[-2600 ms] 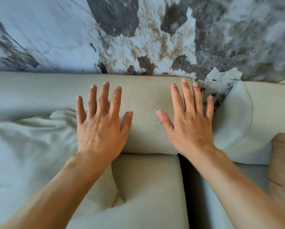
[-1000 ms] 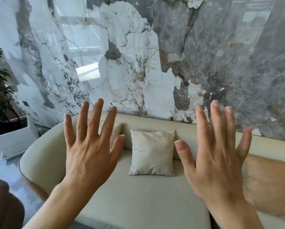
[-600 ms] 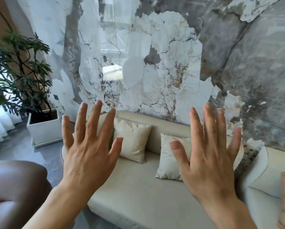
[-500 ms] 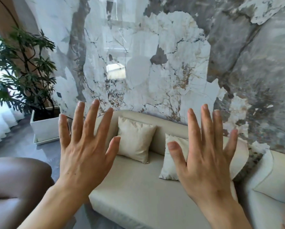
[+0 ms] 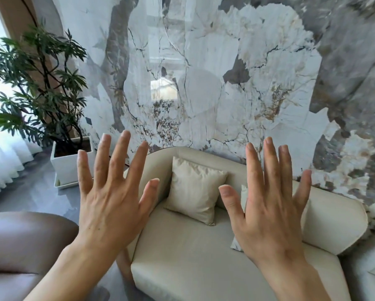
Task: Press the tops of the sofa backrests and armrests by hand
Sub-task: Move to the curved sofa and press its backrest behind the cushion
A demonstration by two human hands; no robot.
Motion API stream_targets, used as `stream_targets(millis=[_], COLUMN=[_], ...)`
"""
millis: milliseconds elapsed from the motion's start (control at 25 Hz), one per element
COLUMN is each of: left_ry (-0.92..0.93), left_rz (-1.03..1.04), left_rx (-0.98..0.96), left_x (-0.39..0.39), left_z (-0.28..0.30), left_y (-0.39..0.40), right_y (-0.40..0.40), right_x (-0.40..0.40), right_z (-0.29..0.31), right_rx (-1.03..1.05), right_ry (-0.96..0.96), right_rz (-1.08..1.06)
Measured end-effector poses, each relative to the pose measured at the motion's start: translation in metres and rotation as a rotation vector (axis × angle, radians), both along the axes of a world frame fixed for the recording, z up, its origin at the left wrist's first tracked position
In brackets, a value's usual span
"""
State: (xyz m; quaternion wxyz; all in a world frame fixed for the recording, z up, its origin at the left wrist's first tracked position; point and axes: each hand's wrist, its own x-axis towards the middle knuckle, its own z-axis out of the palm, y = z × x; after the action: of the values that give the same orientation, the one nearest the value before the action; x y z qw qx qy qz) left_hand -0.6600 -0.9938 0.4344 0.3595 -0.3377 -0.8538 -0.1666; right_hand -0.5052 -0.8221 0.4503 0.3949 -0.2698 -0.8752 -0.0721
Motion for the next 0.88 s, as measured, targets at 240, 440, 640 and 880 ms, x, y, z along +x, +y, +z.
stream_targets(millis=[240,440,640,880], left_ry=[0.027,0.011,-0.028,-0.064], left_rz=[0.01,-0.014,-0.084,-0.169], left_rx=[-0.043,-0.051,-0.06,-0.055], left_x=[-0.057,-0.103,-0.159,-0.276], left_z=[0.006,0.003,-0.015,-0.049], left_y=[0.048,0.087,0.118,0.146], right_y=[0.051,0.09,0.108,0.117], right_x=[-0.057,-0.101,-0.148,-0.244], right_z=[-0.007,-0.013,-0.029,-0.05], right_rx=[-0.061,-0.095,-0.133,-0.12], right_ry=[0.043,0.029,-0.027,-0.086], right_rz=[0.006,-0.01,-0.071,-0.188])
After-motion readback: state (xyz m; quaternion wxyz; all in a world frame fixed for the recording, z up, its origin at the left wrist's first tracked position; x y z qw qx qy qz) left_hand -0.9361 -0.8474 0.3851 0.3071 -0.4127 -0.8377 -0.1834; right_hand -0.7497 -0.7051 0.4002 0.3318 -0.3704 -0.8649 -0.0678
